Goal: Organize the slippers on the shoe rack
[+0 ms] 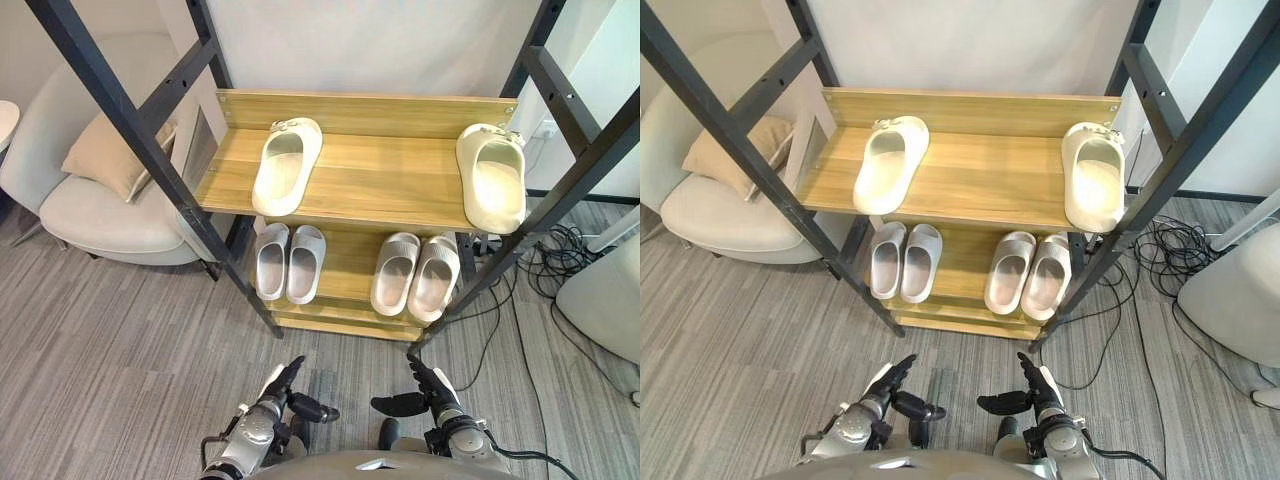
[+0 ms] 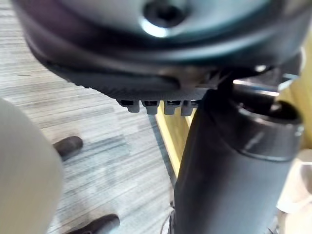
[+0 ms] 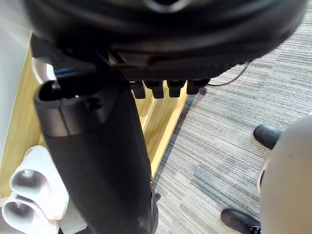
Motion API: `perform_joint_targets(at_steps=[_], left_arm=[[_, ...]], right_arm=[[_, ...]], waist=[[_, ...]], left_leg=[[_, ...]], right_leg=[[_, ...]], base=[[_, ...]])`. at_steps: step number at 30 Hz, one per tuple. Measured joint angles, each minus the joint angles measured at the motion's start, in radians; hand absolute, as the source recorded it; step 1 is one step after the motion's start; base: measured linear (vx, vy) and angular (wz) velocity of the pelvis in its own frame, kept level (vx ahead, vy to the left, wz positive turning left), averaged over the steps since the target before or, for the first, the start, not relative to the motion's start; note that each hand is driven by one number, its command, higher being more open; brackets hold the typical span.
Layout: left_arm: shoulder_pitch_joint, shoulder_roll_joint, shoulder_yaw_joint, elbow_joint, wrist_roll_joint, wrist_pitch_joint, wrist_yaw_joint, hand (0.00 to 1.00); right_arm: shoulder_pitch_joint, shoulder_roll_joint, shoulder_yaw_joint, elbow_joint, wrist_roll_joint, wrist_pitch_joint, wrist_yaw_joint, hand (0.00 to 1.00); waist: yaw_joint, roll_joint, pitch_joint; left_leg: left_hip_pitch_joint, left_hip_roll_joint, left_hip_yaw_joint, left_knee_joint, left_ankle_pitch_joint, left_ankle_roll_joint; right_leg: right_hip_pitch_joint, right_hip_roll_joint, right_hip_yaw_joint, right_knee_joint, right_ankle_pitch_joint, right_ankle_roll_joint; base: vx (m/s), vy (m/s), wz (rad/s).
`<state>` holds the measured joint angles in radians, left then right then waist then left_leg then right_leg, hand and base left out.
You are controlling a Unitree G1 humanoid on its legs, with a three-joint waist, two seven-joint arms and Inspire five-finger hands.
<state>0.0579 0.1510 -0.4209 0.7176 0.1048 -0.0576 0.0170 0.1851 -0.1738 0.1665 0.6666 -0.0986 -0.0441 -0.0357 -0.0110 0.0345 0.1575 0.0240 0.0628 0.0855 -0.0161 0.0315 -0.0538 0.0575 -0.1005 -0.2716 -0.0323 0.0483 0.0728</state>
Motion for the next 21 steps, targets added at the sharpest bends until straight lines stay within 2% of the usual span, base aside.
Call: perform_joint_targets(at_steps=[6,9,12,16,19,21], left_arm=[[0.017,0.083,-0.212,-0.306,-0.028,-0.044,-0.070,1.00],[0.015,0.123,-0.328,-0.470,-0.120,-0.062,-0.121,1.00],[0.015,0.125,-0.382,-0.575,-0.210,-0.074,-0.156,1.00],[0.013,0.129,-0.379,-0.716,-0.309,-0.074,-0.163,1.00],[0.009,0.126,-0.310,-0.880,-0.432,-0.075,-0.143,1.00],[0.003,0.123,-0.276,-0.934,-0.451,-0.085,-0.122,1.00]], right_arm=[[0.009,0.009,-0.060,0.025,0.000,-0.012,-0.007,1.00],[0.003,0.002,-0.068,0.045,0.000,-0.014,-0.013,1.00],[0.003,0.002,-0.067,0.047,0.000,-0.021,-0.013,1.00],[0.003,0.001,-0.067,0.047,0.000,-0.024,-0.013,1.00],[0.006,0.001,-0.065,0.048,-0.001,-0.024,-0.013,1.00],[0.006,0.002,-0.064,0.053,0.000,-0.024,-0.012,1.00]], waist=[[-0.006,0.018,-0.011],[-0.011,0.035,-0.022],[-0.016,0.040,-0.028],[-0.016,0.045,-0.032],[-0.014,0.044,-0.038],[-0.010,0.043,-0.043]], left_leg=[[0.024,-0.010,-0.022,-0.018,0.002,0.003],[0.031,-0.014,-0.030,-0.029,0.003,0.005],[0.035,-0.014,-0.041,-0.033,0.004,0.005],[0.038,-0.011,-0.039,-0.039,0.003,0.005],[0.054,-0.008,-0.030,-0.048,0.001,0.003],[0.058,-0.007,-0.021,-0.048,-0.002,0.003]], right_leg=[[0.037,-0.004,-0.027,-0.020,-0.004,0.001],[0.044,-0.006,-0.035,-0.021,-0.011,0.002],[0.053,-0.005,-0.047,-0.023,-0.017,0.004],[0.054,-0.002,-0.045,-0.024,-0.020,0.002],[0.063,-0.001,-0.035,-0.028,-0.022,0.002],[0.063,0.000,-0.028,-0.028,-0.022,0.002]], base=[[0.02,0.003,0.11],[0.04,0.006,0.08],[0.04,-0.007,0.11],[0.02,-0.003,-0.01],[0.01,0.008,-0.06],[0.01,0.016,-0.13]])
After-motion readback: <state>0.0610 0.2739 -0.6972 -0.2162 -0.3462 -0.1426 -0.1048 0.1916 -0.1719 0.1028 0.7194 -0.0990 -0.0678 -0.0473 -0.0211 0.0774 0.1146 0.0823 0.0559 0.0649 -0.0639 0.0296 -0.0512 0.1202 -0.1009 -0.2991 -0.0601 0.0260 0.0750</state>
